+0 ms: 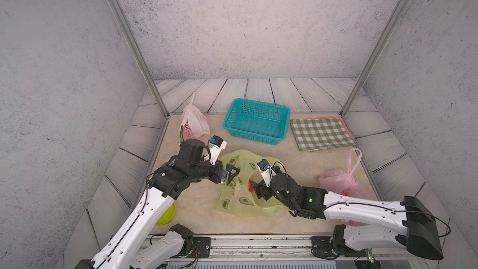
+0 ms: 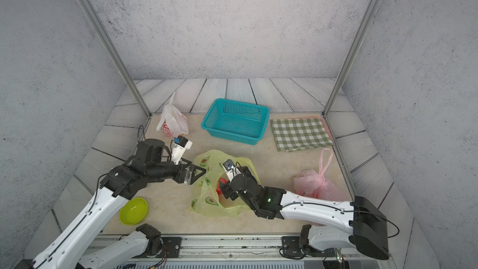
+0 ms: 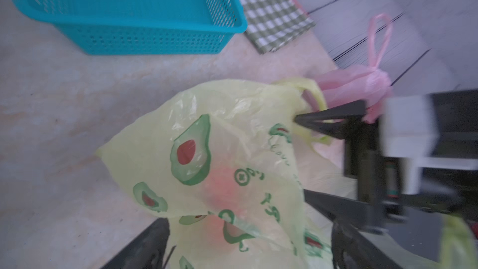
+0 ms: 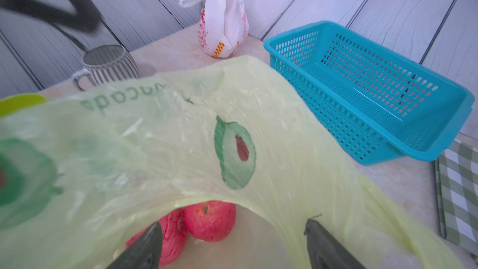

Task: Untie the knot of a plastic bag & take out the apple
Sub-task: Adjust the plastic bag at the center of the board.

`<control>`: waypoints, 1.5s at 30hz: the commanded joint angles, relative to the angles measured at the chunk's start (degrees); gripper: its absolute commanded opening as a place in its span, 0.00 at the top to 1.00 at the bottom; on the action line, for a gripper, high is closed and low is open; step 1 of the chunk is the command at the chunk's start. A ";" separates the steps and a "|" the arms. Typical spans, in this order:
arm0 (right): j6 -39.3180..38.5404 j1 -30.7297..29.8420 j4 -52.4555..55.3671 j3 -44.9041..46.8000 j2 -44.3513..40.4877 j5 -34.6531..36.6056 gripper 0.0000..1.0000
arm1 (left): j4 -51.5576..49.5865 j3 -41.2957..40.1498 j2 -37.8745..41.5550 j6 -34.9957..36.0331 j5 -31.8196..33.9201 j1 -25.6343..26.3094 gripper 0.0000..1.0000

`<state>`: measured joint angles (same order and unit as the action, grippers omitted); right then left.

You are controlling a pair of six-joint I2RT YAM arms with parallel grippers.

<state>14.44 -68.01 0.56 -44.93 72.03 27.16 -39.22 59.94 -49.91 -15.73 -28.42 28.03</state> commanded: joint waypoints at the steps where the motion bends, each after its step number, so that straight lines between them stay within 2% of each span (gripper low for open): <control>1: 2.46 0.07 3.82 -2.94 4.01 3.66 0.16 | 9.18 -2.34 5.22 -13.01 -6.39 1.61 0.01; 4: 3.57 0.15 2.55 -3.70 7.27 -0.39 0.20 | 11.15 -6.68 8.37 -22.89 -7.76 4.27 0.01; 6: 3.05 0.49 2.58 -5.04 9.91 -4.32 0.20 | 10.81 -10.24 10.19 -26.70 -7.91 6.42 0.01; 8: 1.47 0.63 2.30 -6.33 12.29 -10.48 0.19 | 9.52 -14.36 13.18 -29.27 -4.28 9.50 0.01; 10: 0.90 0.76 0.14 -6.66 14.09 -17.68 0.16 | 12.44 -21.46 17.86 -34.45 0.21 13.97 0.01; 14: 5.32 3.37 -1.45 -9.71 18.54 -24.01 0.13 | 16.68 -32.06 24.92 -40.68 5.84 20.67 0.01; 18: 9.51 7.65 -4.78 -13.18 21.53 -21.97 0.13 | 14.86 -36.59 28.35 -43.34 13.80 27.27 0.01; 21: 10.60 10.34 -9.77 -13.78 21.19 -16.99 0.16 | 14.77 -39.92 27.87 -44.29 16.98 28.09 0.01; 24: 10.10 12.40 -9.65 -14.81 19.15 -13.66 0.17 | 15.01 -42.17 26.03 -42.02 25.08 27.96 0.01; 25: 9.79 12.83 -9.19 -14.60 18.07 -12.93 0.17 | 15.05 -42.03 25.08 -40.09 27.42 27.78 0.05; 27: 8.63 13.50 -8.12 -13.03 14.78 -11.51 0.18 | 14.13 -40.16 20.98 -36.08 30.84 26.17 0.26; 28: 8.05 13.74 -7.82 -11.81 13.18 -11.09 0.18 | 14.45 -39.20 18.54 -34.31 30.41 24.82 0.36; 32: 7.29 14.09 -5.07 -4.01 3.63 -9.16 0.19 | 14.93 -32.34 5.15 -26.98 29.37 20.46 0.97; 33: 8.10 14.11 -3.78 -1.40 0.57 -9.13 0.19 | 14.82 -30.28 1.86 -24.95 29.88 19.70 1.00; 35: 10.07 13.98 -2.94 4.36 -5.60 -10.60 0.21 | 14.71 -26.24 -3.53 -21.45 31.21 18.00 1.00; 39: 15.98 13.33 -5.97 16.52 -15.63 -20.22 0.27 | 15.66 -19.01 -11.59 -14.75 30.88 12.63 1.00; 42: 19.41 8.41 -9.91 20.01 -15.11 -21.35 0.27 | 19.10 -16.01 -15.87 -10.51 28.22 9.95 1.00; 45: 19.85 0.80 -14.71 17.17 -7.00 -19.69 0.28 | 20.88 -12.01 -20.98 -8.89 24.86 8.55 1.00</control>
<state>31.53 -62.11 -7.81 -25.17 59.59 9.04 -20.78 44.77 -67.61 -29.87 -0.80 37.67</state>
